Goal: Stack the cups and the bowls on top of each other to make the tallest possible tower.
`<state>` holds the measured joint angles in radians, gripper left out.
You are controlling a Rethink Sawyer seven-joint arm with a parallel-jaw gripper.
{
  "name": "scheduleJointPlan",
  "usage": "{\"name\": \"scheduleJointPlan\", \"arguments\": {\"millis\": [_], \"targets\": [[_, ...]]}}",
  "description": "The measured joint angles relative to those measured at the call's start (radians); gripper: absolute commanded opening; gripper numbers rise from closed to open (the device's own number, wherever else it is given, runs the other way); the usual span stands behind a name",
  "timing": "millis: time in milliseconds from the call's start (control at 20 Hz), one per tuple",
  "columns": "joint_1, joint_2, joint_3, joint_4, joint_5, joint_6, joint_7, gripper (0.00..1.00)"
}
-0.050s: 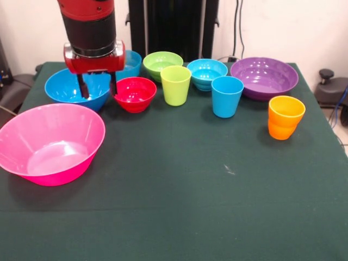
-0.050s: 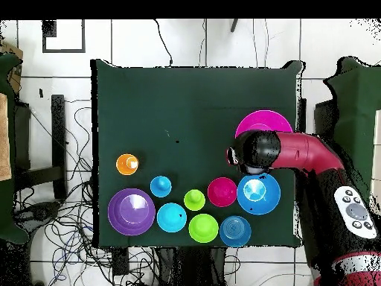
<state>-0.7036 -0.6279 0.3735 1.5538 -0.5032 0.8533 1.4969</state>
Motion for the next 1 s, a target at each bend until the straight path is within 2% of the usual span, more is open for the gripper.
{"name": "scheduleJointPlan", "arguments": {"millis": [350,1000], "targets": [[0.01,0.038,0.021,-0.05,0.0,0.0,0.0,1.0],[0.006,0.159,0.066,-0.116,0.0,-0.033,0.0,1.0]]}}
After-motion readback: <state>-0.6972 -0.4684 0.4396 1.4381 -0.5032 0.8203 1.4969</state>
